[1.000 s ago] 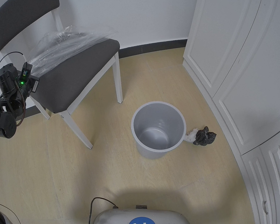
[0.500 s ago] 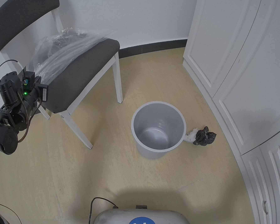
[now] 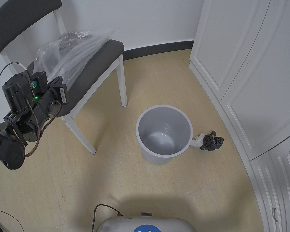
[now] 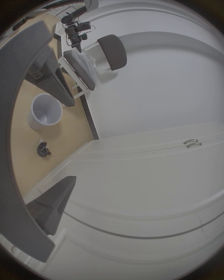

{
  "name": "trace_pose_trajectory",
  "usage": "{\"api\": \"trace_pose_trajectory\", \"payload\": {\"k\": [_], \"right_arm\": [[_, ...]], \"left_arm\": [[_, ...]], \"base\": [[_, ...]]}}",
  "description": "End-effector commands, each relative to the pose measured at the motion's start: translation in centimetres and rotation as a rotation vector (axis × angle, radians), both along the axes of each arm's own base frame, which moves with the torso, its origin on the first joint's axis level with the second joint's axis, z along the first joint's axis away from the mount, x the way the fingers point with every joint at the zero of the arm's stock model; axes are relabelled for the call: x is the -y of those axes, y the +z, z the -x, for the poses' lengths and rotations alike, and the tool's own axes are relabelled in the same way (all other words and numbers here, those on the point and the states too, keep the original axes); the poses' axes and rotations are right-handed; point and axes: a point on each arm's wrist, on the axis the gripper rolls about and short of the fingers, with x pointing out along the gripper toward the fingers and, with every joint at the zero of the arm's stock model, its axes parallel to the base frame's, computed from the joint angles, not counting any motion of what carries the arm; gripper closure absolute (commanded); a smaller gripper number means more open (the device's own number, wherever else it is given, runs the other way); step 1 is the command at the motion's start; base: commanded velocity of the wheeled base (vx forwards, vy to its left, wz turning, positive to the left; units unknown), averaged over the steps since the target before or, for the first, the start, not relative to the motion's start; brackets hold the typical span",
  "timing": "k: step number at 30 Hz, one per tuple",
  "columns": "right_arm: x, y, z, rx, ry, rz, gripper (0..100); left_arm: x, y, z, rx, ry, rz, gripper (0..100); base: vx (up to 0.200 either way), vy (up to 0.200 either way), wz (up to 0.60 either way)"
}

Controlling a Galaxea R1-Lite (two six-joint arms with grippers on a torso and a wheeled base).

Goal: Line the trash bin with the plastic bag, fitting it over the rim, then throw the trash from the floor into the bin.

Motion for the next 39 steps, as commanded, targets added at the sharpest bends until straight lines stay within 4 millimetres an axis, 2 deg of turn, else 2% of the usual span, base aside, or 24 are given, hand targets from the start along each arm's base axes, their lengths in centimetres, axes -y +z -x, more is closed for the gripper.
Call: {"api": "trace_pose_trajectory", "payload": {"k": [1, 3, 4, 9, 15, 22, 30, 34, 39], "right_arm": [[-4.7, -3.3, -4.5, -0.140, 0.081, -0.004, 0], [-5.7, -4.0, -5.0, -0.155, 0.112, -0.008, 0], [-6.8, -4.9, -5.5, -0.168, 0.144, -0.030, 0], [-8.9, -6.2, -6.9, -0.183, 0.185, -0.073, 0], [-9.7, -6.8, -7.1, -0.208, 0.223, -0.085, 0], [-10.1, -7.0, -6.8, -0.222, 0.277, -0.098, 0], [-10.7, -7.2, -6.5, -0.229, 0.304, -0.091, 0], [-10.9, -7.0, -6.6, -0.225, 0.315, -0.120, 0], [-11.2, -7.0, -6.9, -0.221, 0.316, -0.149, 0]], "left_arm": [[3.0, 2.2, 3.0, 0.071, -0.141, 0.063, 100], [3.4, 2.7, 3.6, 0.086, -0.164, 0.070, 100], [3.9, 3.0, 4.1, 0.092, -0.189, 0.075, 100], [4.7, 2.4, 4.2, 0.072, -0.219, 0.075, 100], [5.8, 2.6, 4.7, 0.077, -0.266, 0.106, 100], [7.6, 4.3, 7.5, 0.123, -0.395, 0.183, 100], [8.7, 5.0, 8.5, 0.134, -0.463, 0.249, 100], [9.8, 5.9, 9.9, 0.149, -0.538, 0.303, 100], [10.1, 6.3, 11.2, 0.155, -0.584, 0.319, 100]], "base": [[0.000, 0.000, 0.00], [0.000, 0.000, 0.00], [0.000, 0.000, 0.00], [0.000, 0.000, 0.00], [0.000, 0.000, 0.00], [0.000, 0.000, 0.00], [0.000, 0.000, 0.00], [0.000, 0.000, 0.00], [0.000, 0.000, 0.00]]}}
